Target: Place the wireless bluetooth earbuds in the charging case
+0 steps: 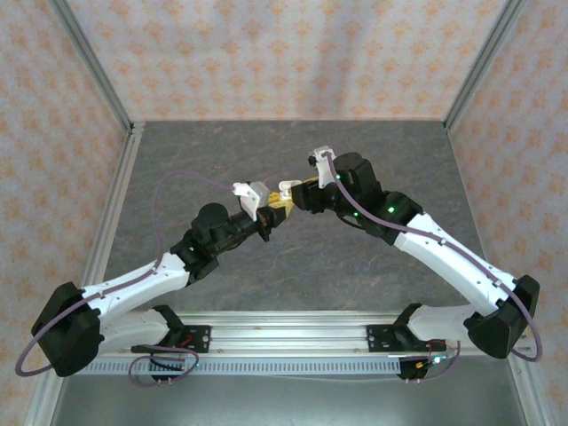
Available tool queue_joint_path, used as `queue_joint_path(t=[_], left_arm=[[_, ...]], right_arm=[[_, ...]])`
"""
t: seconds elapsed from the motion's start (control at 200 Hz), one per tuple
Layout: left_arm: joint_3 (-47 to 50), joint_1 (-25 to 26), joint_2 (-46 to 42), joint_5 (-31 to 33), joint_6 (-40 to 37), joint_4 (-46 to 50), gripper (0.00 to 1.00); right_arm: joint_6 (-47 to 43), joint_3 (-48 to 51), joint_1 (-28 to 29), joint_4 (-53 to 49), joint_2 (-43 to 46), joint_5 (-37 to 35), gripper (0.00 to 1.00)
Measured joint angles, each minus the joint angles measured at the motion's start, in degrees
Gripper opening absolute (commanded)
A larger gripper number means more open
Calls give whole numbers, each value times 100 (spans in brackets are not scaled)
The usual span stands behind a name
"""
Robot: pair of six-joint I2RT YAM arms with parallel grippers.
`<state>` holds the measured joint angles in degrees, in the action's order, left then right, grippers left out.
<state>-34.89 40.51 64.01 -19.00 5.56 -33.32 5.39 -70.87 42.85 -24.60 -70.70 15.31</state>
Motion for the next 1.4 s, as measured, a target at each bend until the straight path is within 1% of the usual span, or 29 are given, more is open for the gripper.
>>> queue_joint_path(t=[0.5,1.066,1.201,1.401], left_arm=[[24,0,-229,24,24,-35,0],[208,2,-776,-2,37,170,0],[210,0,-824,-50,9,286,0],[210,0,-824,-179,-4,369,0]], right_arm=[[669,-262,26,-70,-94,-17,41],[929,-468,22,-72,-83,195,42],[1019,-483,-101,-70,-31,367,42],[1276,-487,-516,-57,136,833,43]])
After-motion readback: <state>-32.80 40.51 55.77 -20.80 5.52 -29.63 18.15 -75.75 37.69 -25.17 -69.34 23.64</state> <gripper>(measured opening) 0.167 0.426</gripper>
